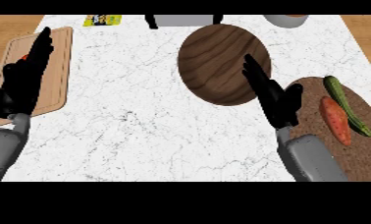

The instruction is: Pick the sweet potato from the placemat and place it in the bowl

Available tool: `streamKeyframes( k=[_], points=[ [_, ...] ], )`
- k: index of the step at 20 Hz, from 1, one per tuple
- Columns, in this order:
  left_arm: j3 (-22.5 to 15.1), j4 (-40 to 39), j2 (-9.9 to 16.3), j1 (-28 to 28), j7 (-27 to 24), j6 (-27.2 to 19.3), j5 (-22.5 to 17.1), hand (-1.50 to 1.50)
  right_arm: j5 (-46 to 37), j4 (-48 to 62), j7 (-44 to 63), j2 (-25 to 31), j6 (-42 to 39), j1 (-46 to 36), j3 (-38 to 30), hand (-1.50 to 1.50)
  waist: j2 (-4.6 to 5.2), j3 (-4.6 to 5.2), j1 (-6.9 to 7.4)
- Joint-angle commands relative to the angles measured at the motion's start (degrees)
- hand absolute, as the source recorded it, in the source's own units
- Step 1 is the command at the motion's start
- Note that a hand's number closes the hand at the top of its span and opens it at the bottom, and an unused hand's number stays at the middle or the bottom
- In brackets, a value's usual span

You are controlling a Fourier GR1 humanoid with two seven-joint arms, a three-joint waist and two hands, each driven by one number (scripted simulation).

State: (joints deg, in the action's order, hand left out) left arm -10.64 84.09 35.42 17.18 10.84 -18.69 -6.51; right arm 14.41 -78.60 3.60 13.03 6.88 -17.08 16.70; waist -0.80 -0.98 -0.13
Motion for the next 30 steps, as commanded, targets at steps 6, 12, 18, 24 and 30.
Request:
streamKeyframes(
  k=[6,12,18,24,30],
  points=[
    [-3.27,3.07,-14.10,-4.50,-6.85,-0.98,-4.99,0.00,2.74,-2.26,-3.84,21.75,-24.20,9.16,-2.19,1.50,0.73,1.06,-1.60],
    [-4.12,4.43,-15.96,-8.83,-7.29,-0.06,-6.98,0.00,2.94,-1.11,-25.77,16.12,-4.66,17.94,-18.70,-1.50,0.30,0.75,-3.39],
    [-4.62,4.24,-18.18,-8.77,-8.84,1.24,-6.30,0.00,6.26,-7.07,-33.55,22.58,-11.23,24.83,-27.68,-1.50,0.57,1.00,-1.15],
    [-3.80,3.20,-18.14,-6.62,-7.76,2.13,-4.26,0.00,2.89,-10.50,-16.75,30.99,-8.48,22.52,-31.56,-1.50,0.70,1.05,-0.41],
    [-3.65,4.38,-18.73,-9.14,-8.29,3.74,-3.84,0.00,3.44,-13.92,-5.06,34.28,-14.09,25.82,-30.75,-1.50,0.66,1.05,-0.44]
  ],
)
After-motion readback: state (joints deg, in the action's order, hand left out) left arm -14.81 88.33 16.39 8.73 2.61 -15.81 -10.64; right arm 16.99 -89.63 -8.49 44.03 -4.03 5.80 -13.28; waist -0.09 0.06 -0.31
